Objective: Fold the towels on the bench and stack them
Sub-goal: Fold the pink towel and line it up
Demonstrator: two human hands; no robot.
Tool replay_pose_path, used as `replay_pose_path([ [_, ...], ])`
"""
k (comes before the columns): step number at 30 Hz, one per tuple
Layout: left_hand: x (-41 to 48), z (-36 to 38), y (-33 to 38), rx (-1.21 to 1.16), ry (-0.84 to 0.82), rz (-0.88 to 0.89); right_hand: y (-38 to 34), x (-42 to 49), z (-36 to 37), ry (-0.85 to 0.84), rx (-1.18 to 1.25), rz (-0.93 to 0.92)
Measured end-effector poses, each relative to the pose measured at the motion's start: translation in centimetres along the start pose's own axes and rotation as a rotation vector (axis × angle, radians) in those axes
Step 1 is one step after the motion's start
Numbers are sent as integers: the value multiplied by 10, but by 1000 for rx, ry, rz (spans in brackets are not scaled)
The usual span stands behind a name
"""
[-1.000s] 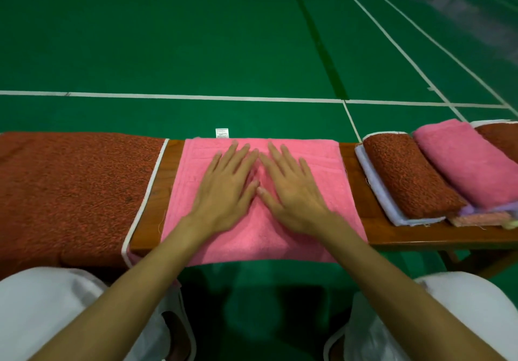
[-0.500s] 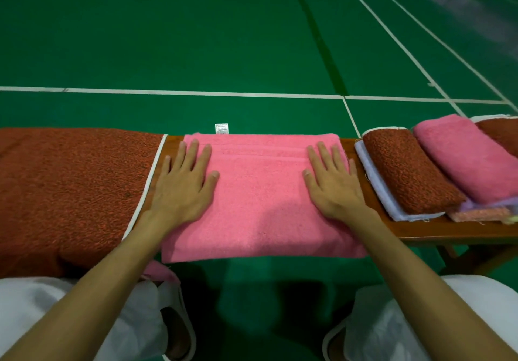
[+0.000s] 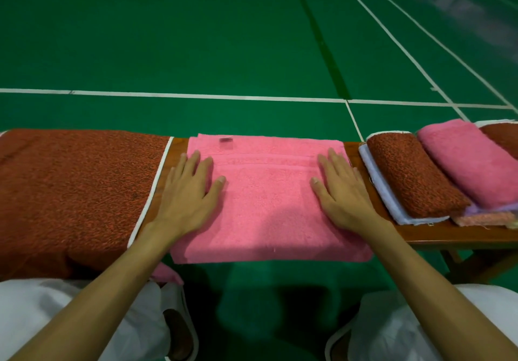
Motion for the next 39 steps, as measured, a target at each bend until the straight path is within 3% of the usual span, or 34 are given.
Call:
replay_pose_path([
  [3, 0, -19, -7, -132, 110, -33, 11, -4, -23, 201, 156, 101],
  [5, 1, -28, -15, -150, 178, -102, 19, -9, -33, 261, 110, 187],
  [11, 1, -36, -30, -115, 192, -288, 20, -16, -39, 166, -85, 345],
  [19, 3, -36, -13, -120, 74, -255, 27, -12, -38, 158, 30, 360],
  [21, 7, -36, -21, -282, 0, -309, 31, -15, -43, 197, 117, 371],
  [24, 11, -27, -34, -795, -216, -452, 40, -17, -49, 298, 358, 384],
  [27, 10, -23, -33, -981, -312, -465, 43, -20, -46, 375, 712, 428],
  [32, 6, -39, -28, -1043, -332, -352, 33, -24, -53, 394, 1151, 314],
  [39, 2, -76, -31, -792, -295, -168, 31, -33, -84, 416, 1099, 145],
])
Point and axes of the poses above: each hand's wrist, its own x-axis towards the middle knuckle, its own z-axis out of the palm, y = z × x, the point moved 7 cm from there along x, towards the middle knuckle, and after that the axes turned 11 degrees about -z, right-handed, at the moved point
